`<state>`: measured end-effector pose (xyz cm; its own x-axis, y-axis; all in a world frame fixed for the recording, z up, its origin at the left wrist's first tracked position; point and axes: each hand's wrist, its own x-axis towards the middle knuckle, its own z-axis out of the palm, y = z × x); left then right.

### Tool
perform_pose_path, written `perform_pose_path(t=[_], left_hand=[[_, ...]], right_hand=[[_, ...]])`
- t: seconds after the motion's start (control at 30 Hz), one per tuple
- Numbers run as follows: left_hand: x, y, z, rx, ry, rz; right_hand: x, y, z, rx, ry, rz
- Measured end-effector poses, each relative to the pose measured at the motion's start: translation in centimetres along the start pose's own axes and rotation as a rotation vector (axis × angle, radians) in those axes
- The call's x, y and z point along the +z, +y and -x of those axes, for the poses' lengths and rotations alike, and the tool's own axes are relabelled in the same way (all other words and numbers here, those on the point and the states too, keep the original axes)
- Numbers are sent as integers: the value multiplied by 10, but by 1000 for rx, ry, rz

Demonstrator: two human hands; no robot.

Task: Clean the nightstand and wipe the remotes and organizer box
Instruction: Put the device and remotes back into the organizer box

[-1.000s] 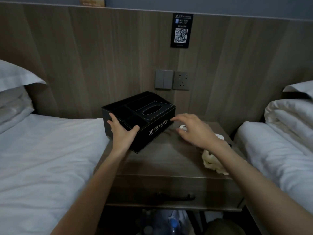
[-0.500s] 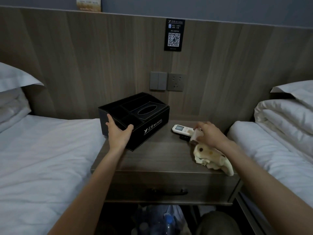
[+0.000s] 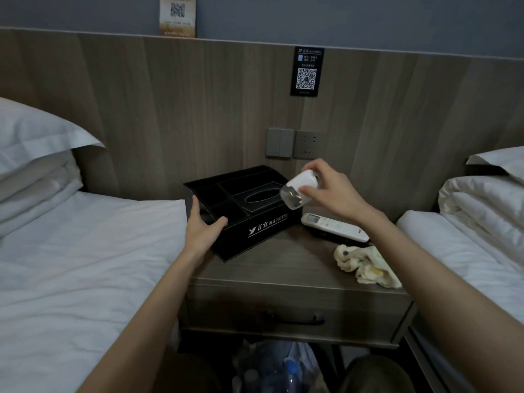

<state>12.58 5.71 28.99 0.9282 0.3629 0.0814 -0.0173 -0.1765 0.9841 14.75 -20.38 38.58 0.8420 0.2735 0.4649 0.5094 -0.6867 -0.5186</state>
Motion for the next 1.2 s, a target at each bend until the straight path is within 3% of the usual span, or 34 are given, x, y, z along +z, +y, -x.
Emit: perform_pose_path(t=[0.23, 0.6, 0.97, 1.2], left_hand=[[-8, -8, 5, 53, 10, 25], [-5, -30, -8, 90, -17, 159], [-5, -40, -12, 93, -3, 87], [-6, -37, -6, 131, -26, 102]], right_hand=[[33, -36, -46, -33, -57, -128], [94, -60, -124, 63, 28, -136], [125, -50, -150, 55, 26, 205], [133, -46, -150, 1, 121, 365]])
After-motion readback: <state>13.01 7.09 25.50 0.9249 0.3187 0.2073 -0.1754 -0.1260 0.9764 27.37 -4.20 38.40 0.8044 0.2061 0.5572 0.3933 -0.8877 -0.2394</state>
